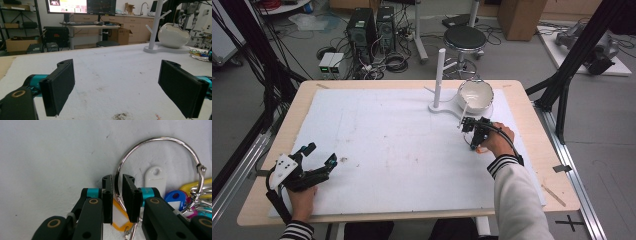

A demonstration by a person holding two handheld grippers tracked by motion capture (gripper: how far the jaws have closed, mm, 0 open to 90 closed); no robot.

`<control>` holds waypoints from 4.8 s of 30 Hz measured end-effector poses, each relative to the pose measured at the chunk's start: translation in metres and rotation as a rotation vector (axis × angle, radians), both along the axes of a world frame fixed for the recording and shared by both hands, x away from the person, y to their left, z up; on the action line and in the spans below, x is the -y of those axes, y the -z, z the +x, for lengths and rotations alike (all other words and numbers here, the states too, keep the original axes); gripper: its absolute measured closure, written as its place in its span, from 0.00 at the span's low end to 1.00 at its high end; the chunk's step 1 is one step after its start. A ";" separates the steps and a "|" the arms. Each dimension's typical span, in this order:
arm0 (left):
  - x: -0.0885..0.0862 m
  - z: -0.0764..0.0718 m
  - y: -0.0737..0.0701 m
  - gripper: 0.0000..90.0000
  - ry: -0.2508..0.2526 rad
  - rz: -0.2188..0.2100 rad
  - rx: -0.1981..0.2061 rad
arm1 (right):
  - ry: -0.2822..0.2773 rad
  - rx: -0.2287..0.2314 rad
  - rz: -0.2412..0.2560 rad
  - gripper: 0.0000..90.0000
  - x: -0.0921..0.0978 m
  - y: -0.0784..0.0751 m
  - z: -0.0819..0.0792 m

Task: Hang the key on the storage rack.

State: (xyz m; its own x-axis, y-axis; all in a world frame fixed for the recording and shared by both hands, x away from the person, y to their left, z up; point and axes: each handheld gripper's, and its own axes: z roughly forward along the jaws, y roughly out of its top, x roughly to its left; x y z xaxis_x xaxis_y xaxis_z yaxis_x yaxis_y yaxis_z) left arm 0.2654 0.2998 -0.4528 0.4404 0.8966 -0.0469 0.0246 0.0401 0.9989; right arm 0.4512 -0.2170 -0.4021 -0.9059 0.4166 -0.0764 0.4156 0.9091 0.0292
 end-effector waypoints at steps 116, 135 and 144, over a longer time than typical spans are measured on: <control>0.000 0.000 0.000 0.16 -0.001 0.002 -0.001 | 0.295 0.398 0.988 0.98 -0.002 -0.077 0.029; 0.000 0.000 0.000 0.16 -0.001 0.011 0.000 | 0.408 0.401 0.964 0.98 -0.005 -0.066 0.037; 0.000 0.000 0.000 0.16 -0.001 0.010 0.001 | 0.430 0.418 0.927 0.98 -0.010 -0.063 0.038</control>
State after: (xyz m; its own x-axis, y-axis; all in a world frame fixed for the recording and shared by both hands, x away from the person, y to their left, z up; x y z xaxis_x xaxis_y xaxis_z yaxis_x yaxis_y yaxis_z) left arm 0.2650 0.2998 -0.4528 0.4397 0.8974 -0.0373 0.0232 0.0301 0.9993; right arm 0.4896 -0.2070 -0.3395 -0.6471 0.7451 0.1615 0.4901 0.2443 0.8367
